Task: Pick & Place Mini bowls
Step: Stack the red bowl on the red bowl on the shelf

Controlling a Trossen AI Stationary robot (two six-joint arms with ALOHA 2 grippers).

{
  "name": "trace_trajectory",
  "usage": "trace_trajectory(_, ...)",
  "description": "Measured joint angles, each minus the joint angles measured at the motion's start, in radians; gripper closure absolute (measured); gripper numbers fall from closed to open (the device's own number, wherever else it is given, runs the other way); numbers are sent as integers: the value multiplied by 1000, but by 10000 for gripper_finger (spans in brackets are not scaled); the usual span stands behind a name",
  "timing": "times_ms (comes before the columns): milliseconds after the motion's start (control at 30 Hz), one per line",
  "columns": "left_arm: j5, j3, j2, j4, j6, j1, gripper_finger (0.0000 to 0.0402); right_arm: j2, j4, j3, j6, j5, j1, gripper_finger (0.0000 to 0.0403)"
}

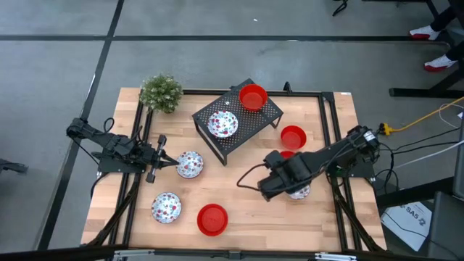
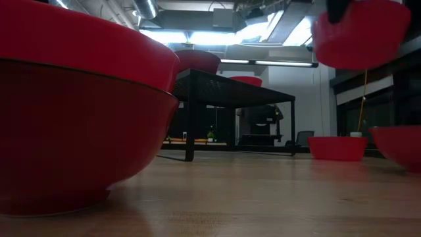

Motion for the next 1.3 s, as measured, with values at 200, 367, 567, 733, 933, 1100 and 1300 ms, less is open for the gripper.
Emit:
trace_trajectory(200, 0, 0, 0, 0, 0, 0, 398, 0, 0, 72, -109, 42, -54, 401)
trace_trajectory(367, 0, 0, 0, 0, 0, 0, 398, 0, 0, 147, -215, 80, -115, 401)
trace_trajectory(567, 0, 0, 0, 0, 0, 0, 398, 0, 1, 247, -345, 129, -200, 401)
trace_trajectory(733, 0, 0, 0, 0, 0, 0, 398, 0, 0, 315, -472, 139, -279, 400)
trace_trajectory(933, 0, 0, 0, 0, 0, 0, 398, 0, 1, 367, -620, 139, -387, 399)
trace_trajectory(1100, 0, 0, 0, 0, 0, 0, 398, 0, 1, 375, -763, 138, -478, 399)
trace_trajectory(1300, 0, 0, 0, 0, 0, 0, 398, 0, 51, 375, -995, 137, -559, 399)
